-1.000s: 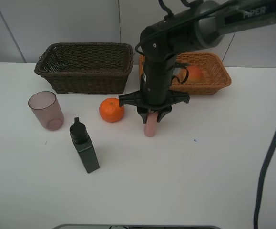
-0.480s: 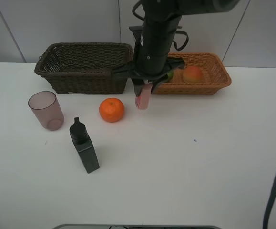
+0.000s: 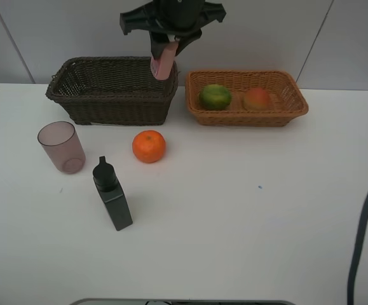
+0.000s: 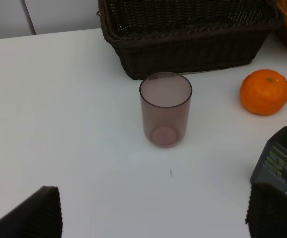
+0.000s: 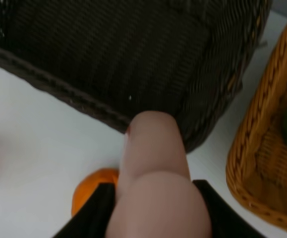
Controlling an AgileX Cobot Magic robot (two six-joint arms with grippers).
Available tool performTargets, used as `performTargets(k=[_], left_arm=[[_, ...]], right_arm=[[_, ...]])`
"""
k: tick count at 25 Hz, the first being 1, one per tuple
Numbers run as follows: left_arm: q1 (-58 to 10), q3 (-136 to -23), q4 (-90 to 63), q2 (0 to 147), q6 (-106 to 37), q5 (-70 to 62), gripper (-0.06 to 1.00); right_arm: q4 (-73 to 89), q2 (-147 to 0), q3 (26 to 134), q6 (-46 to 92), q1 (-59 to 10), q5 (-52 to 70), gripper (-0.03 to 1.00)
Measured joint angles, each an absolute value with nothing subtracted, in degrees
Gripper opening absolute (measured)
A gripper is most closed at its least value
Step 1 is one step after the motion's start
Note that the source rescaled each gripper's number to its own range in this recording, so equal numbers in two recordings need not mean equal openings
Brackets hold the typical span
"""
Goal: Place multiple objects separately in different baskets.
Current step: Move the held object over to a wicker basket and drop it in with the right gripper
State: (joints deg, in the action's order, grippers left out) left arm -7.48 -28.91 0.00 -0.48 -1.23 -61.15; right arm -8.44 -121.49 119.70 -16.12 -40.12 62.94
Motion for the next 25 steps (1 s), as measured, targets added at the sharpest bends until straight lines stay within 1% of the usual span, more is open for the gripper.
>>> performTargets(k=[4, 7, 12, 15, 19, 25], left_arm=[[-7.5, -28.9, 0.0, -0.5, -1.2, -61.1, 0.96], [-7.5, -28.9, 0.0, -0.5, -1.2, -61.1, 0.96], [-7.5, -28.9, 0.0, -0.5, -1.2, -61.1, 0.96], [-7.5, -28.9, 0.0, -0.5, -1.2, -61.1, 0.96], [-7.5, -28.9, 0.0, -0.5, -1.2, -61.1, 0.96], [-7.5, -28.9, 0.0, -0.5, -1.2, -61.1, 0.96]], right_arm=[[-8.3, -127.3, 128.3, -15.1, -40.1, 63.5, 0.00], [-8.6, -131.1, 131.5, -14.7, -40.1, 59.8, 0.00], [-11.2, -134.6, 131.7, -14.7, -40.1, 48.8, 0.00], [-12.1, -136.8, 131.7, -14.7, -40.1, 44.6, 0.00], [-12.9, -139.7, 131.7, -14.5, -40.1, 42.0, 0.00], [-13.2, -143.0, 131.7, -14.5, -40.1, 41.2, 0.00]])
